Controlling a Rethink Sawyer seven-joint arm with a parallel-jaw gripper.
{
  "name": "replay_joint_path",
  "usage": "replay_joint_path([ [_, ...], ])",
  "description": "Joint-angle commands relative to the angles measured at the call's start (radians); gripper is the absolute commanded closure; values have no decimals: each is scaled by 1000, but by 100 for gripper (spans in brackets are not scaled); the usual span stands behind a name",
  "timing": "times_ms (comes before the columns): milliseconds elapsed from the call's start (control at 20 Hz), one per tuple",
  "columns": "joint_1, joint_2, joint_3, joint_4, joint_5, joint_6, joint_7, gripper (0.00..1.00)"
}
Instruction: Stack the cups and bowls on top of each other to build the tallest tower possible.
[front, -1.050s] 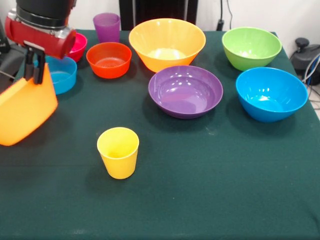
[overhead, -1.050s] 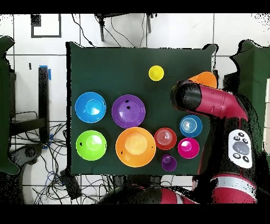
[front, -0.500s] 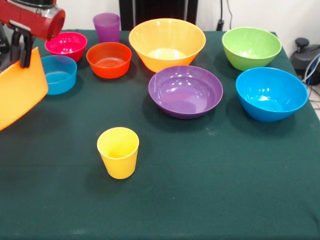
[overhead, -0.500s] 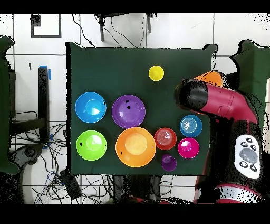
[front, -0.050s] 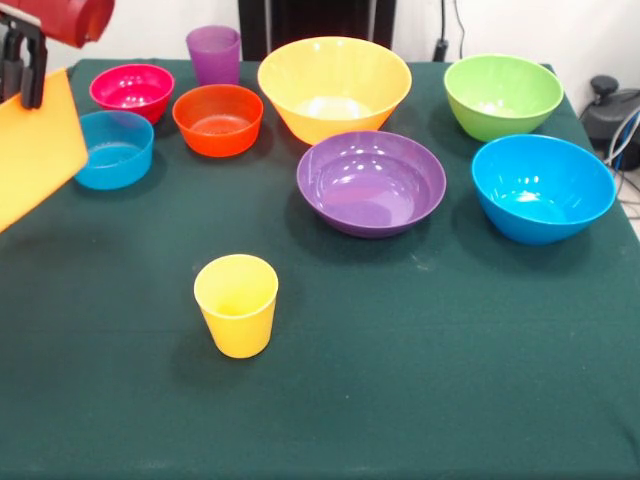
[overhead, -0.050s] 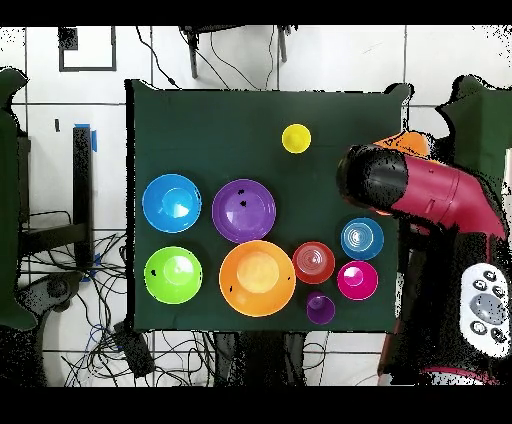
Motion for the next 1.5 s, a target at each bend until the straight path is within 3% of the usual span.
replay_joint_path([
  [50, -12, -50, 151, 46, 23, 143, -106, 100],
  [750, -42, -86, 243, 67, 112, 209, -72, 100],
  [1250, -19, -85, 271, 33, 137, 228, -47, 100],
  [1500, 14, -89, 272, 25, 157, 233, 12, 100],
])
